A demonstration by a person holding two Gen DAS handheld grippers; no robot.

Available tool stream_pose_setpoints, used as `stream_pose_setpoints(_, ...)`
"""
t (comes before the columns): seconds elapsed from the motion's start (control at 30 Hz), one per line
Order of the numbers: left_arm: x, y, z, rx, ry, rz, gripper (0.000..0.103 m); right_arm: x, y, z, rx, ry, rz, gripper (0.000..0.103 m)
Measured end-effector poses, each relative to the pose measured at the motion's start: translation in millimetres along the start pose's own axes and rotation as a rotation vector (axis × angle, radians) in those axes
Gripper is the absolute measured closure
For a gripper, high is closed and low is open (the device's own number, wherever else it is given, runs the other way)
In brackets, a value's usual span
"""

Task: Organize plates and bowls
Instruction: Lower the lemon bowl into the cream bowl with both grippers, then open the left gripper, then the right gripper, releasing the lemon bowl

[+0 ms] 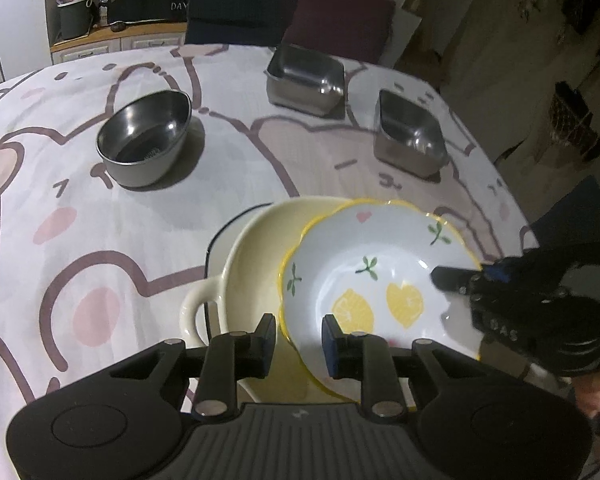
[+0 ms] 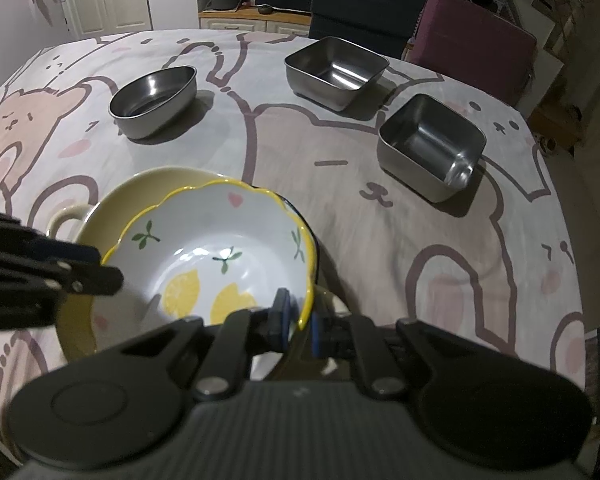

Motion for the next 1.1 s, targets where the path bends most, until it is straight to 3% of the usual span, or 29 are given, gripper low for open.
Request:
stream_pose_setpoints(0.5,0.6,28.6,-16.1,-0.033,0.013,0.046,0.063,8.5,-3.7,-6.6,0.009,-0.011,0.008,0.091)
stream_pose_setpoints(0.9,0.5,34.7,-26.0,-0.034,0.022,0.050,0.062,15.8,-7.2,-24.6,0.082,0.001,0.017,0.093)
stream_pose_setpoints(1.1,-0.2,35.1,-27.7,-0.034,0.023,0.047,0.062,16.0,-15.3,-18.1,0.121,-0.059,0.003,0.092)
Point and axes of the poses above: each gripper's, at about its wrist camera, not at the fingertips, and y roughly against the way its jaws point, z to its right, x to its top, the point moved 10 cm from there along -y, roughly the way its jaws point, and after that the axes turned 7 degrees about y, right-handed, at the moved point
